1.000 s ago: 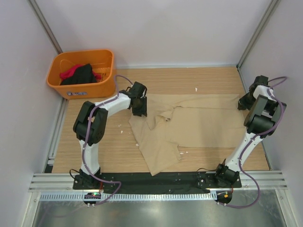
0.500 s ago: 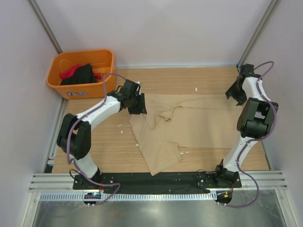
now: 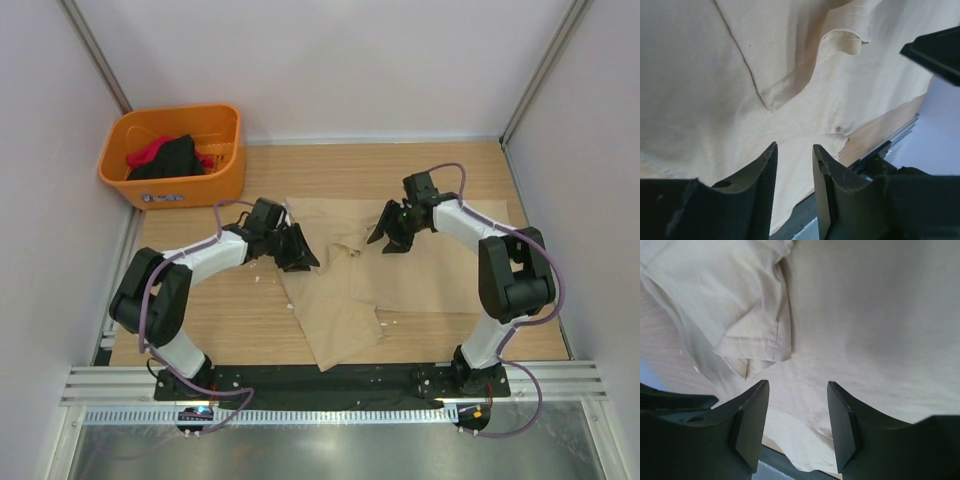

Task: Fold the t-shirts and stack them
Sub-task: Fold the tshirt

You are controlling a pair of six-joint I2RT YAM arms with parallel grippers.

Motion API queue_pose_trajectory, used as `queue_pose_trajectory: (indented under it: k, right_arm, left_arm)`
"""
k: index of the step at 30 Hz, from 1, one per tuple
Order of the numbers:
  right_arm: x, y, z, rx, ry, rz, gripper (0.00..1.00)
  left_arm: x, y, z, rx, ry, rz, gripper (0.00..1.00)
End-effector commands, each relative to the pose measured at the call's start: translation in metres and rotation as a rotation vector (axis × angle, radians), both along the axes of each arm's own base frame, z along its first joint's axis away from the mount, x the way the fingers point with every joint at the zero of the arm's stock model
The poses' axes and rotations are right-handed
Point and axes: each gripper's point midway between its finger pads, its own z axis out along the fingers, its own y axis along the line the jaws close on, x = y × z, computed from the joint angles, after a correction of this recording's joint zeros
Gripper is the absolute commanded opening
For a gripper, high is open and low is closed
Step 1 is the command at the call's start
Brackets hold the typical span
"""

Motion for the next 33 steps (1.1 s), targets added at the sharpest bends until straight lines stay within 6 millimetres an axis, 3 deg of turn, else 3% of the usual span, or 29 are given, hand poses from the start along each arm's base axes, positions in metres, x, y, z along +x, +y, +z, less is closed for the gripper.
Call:
queue_pose_trajectory:
  k: [1,12,18,22,23,26,33]
  right_arm:
    - [0.011,0.034,0.013,0.126,-0.078,0.036,0.56]
    - [0.006,0.048,-0.024,0.118,-0.022,0.062,0.55]
    - [0.014,0.05,-0.029,0.111,-0.025,0.069,0.47]
    - [0.015,0.051,-0.032,0.109,-0.008,0.073,0.33]
    - [0.015,0.05,-0.032,0.105,-0.008,0.08,0.22]
    - [0.01,0.046,-0.029,0.084,-0.003,0.089,0.04]
    - [-0.006,0.036,-0.032,0.035,-0.008,0.164,0.02]
  left_arm:
    - [0.009,-0.015,0.011,-0.168,0.052,0.082,0.35]
    - [0.002,-0.013,0.004,-0.169,0.077,0.101,0.36]
    - [0.0,-0.01,0.0,-0.155,0.082,0.098,0.35]
    - [-0.002,-0.006,-0.003,-0.146,0.087,0.1,0.35]
    - [-0.002,-0.005,-0.003,-0.145,0.088,0.102,0.36]
    - [-0.002,-0.001,-0.006,-0.133,0.093,0.107,0.35]
    - [0.001,-0.002,-0.011,-0.117,0.124,0.103,0.41]
